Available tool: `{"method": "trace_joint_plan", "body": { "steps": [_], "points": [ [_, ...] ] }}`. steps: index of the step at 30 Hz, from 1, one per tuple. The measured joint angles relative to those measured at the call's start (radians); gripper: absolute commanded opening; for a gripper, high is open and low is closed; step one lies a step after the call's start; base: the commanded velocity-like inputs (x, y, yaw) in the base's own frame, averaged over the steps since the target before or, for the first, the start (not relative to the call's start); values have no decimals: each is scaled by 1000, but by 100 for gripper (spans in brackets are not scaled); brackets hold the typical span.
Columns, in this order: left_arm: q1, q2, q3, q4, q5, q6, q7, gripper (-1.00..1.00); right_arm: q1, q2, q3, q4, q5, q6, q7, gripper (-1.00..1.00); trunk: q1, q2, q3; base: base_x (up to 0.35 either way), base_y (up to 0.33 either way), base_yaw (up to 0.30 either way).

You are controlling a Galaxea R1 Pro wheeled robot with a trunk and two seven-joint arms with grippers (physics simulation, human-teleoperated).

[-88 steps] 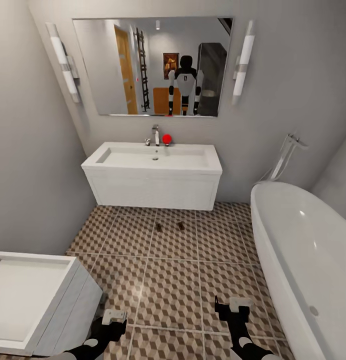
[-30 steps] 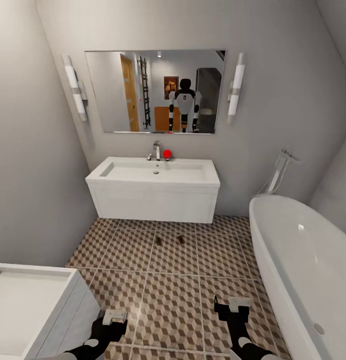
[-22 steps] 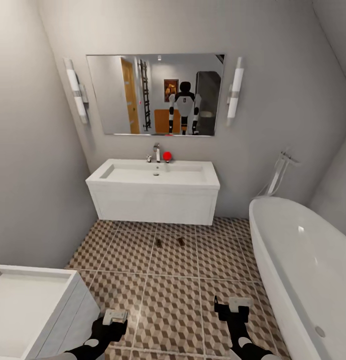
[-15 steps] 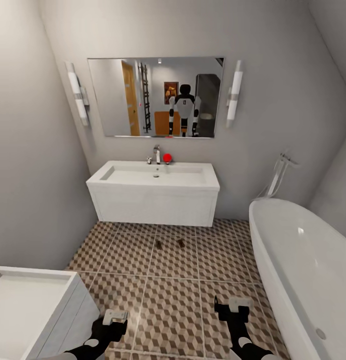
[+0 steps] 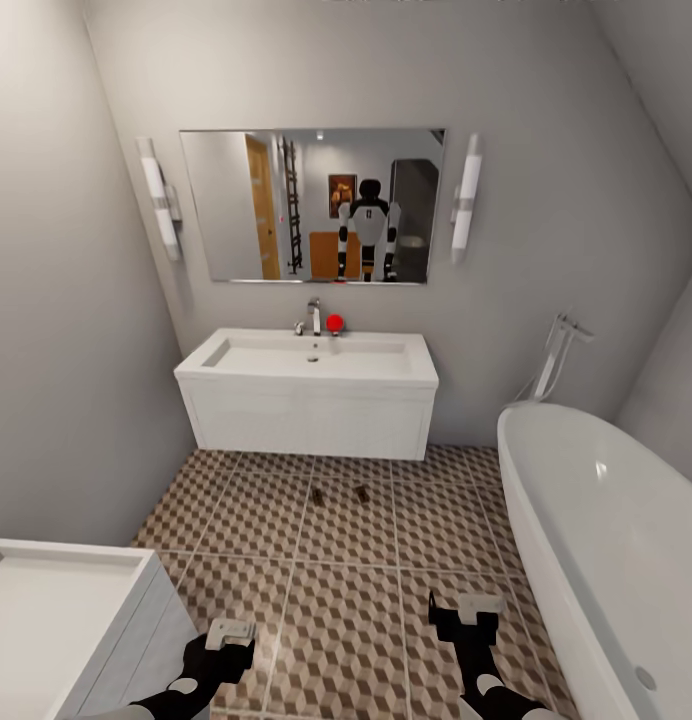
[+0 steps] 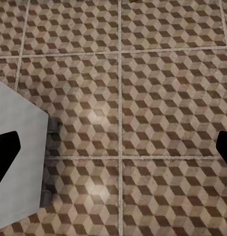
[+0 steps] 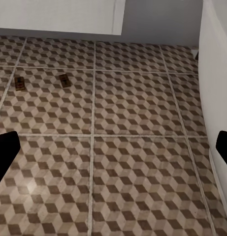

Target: Take the four mousetraps from the cabinet in the bathroom and place them on the bathroom floor. Make sure all four end up on the same floor surface, and ensure that at least two of them are either under or directly next to the same bathroom sink.

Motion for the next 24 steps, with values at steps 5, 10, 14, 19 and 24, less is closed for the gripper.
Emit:
{"method": "trace_joint_plan", "body": {
  "steps": [5, 10, 14, 19, 24],
  "points": [
    [0, 0, 0, 0, 0, 0, 0, 100, 0, 0, 0, 0, 0, -1, 0, 100, 0, 0, 8, 0, 0, 0],
    [0, -3, 0, 0, 0, 0, 0, 100, 0, 0, 0, 0, 0, 0, 0, 100, 0, 0, 13, 0, 0, 0],
    [0, -3, 0, 0, 0, 0, 0, 100, 0, 0, 0, 0, 0, 0, 0, 100, 0, 0, 13, 0, 0, 0],
    [0, -4, 0, 0, 0, 0, 0, 100, 0, 0, 0, 0, 0, 0, -1, 100, 0, 0, 13, 0, 0, 0],
    [0, -5, 0, 0, 0, 0, 0, 100, 0, 0, 0, 0, 0, 1, -1, 100, 0, 0, 13, 0, 0, 1]
  ]
}}
